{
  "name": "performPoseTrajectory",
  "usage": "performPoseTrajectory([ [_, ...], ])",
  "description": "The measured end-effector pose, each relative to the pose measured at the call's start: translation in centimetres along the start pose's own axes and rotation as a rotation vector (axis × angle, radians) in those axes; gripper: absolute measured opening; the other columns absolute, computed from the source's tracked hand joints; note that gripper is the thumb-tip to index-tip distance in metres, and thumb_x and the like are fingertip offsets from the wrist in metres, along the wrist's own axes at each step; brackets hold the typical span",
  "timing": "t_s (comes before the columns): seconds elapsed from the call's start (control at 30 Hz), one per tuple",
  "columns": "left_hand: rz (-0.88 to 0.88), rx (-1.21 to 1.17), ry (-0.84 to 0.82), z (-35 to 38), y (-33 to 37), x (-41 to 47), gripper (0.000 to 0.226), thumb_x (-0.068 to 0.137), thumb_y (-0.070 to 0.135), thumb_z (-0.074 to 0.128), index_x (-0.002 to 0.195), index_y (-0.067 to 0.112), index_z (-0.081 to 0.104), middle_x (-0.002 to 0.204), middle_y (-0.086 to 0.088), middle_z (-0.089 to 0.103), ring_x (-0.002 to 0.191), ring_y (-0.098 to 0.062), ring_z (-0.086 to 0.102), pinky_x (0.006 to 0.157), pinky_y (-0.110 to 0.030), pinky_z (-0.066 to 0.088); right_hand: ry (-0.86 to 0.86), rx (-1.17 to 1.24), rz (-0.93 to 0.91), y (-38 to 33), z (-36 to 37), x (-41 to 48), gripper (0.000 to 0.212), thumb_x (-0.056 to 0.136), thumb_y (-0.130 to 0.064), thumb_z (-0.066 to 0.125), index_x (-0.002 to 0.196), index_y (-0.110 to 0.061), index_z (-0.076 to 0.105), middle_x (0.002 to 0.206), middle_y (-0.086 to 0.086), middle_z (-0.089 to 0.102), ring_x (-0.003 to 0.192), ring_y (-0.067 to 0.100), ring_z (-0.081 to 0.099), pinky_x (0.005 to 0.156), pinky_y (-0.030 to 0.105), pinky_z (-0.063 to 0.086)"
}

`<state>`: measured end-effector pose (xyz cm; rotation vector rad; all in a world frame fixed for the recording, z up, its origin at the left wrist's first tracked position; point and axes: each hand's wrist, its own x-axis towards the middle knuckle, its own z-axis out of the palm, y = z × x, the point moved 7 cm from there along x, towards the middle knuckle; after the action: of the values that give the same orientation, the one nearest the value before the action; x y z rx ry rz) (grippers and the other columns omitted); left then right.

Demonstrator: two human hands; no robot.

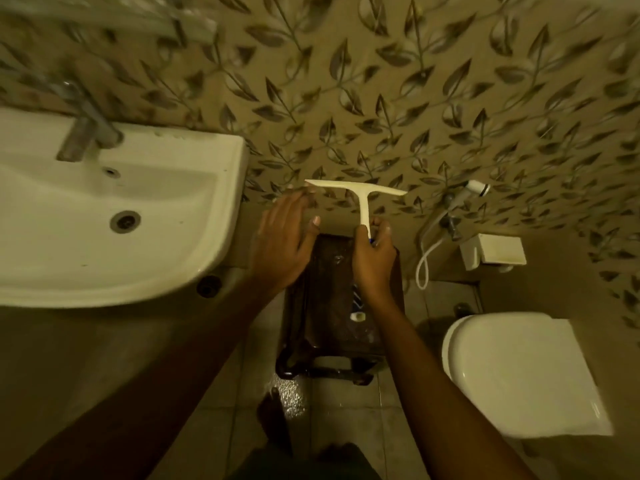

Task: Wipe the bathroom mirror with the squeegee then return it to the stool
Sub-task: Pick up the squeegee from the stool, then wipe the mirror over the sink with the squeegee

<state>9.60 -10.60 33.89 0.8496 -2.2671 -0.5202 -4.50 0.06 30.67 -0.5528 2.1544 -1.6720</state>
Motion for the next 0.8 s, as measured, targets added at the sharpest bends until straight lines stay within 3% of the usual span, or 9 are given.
performPoseTrajectory([
  [0.17,0.074,0.007,0.076,-7.1,-0.1,-1.2,0.045,0.099,0.034,0.042,0.139,0.013,0.044,0.146,-0.004,0.045,0.139,-0.019,0.034,0.111,-0.041,0.031,-0.021,0.108,-0.023,-5.5,2.4,-3.7,0.013,0.095,-0.028,0.056,0.101,-0.016,0.057,0.076,0.001,0.061,0.057,0.006,0.056,0.051,0.023,0.044],
  [0.33,0.079,0.045,0.190,-13.8,-1.0,-2.8,0.044,0.100,0.034,0.040,0.137,0.011,0.047,0.144,-0.005,0.047,0.137,-0.018,0.037,0.112,-0.038,0.031,-0.057,0.109,-0.166,-10.2,5.2,-7.0,0.023,0.096,-0.026,0.057,0.082,-0.009,0.063,0.064,-0.003,0.054,0.051,0.000,0.048,0.050,0.018,0.038],
  [0.5,0.130,0.138,0.283,-20.6,-1.7,-2.8,0.036,0.101,0.031,0.041,0.132,0.016,0.051,0.139,-0.001,0.052,0.135,-0.018,0.039,0.109,-0.037,0.032,-0.071,0.128,-0.258,-15.8,8.0,-10.6,0.025,0.098,-0.036,0.052,0.074,-0.027,0.056,0.069,-0.005,0.057,0.059,0.006,0.052,0.055,0.027,0.043],
  [0.63,0.136,0.165,0.338,-26.1,-2.3,-1.2,0.036,0.099,0.028,0.045,0.131,0.013,0.052,0.138,-0.004,0.052,0.135,-0.020,0.040,0.109,-0.037,0.032,-0.094,0.157,-0.330,-21.2,10.7,-11.7,0.028,0.098,-0.038,0.050,0.083,-0.017,0.060,0.073,0.000,0.058,0.067,0.017,0.056,0.063,0.034,0.047],
  [0.8,0.141,0.158,0.415,-31.7,-4.6,1.6,0.036,0.098,0.029,0.043,0.127,0.010,0.056,0.136,-0.006,0.054,0.131,-0.020,0.044,0.108,-0.037,0.033,-0.053,0.178,-0.498,-27.8,14.3,-12.5,0.032,0.098,-0.038,0.051,0.071,-0.021,0.051,0.060,-0.007,0.050,0.049,0.004,0.046,0.048,0.027,0.041],
])
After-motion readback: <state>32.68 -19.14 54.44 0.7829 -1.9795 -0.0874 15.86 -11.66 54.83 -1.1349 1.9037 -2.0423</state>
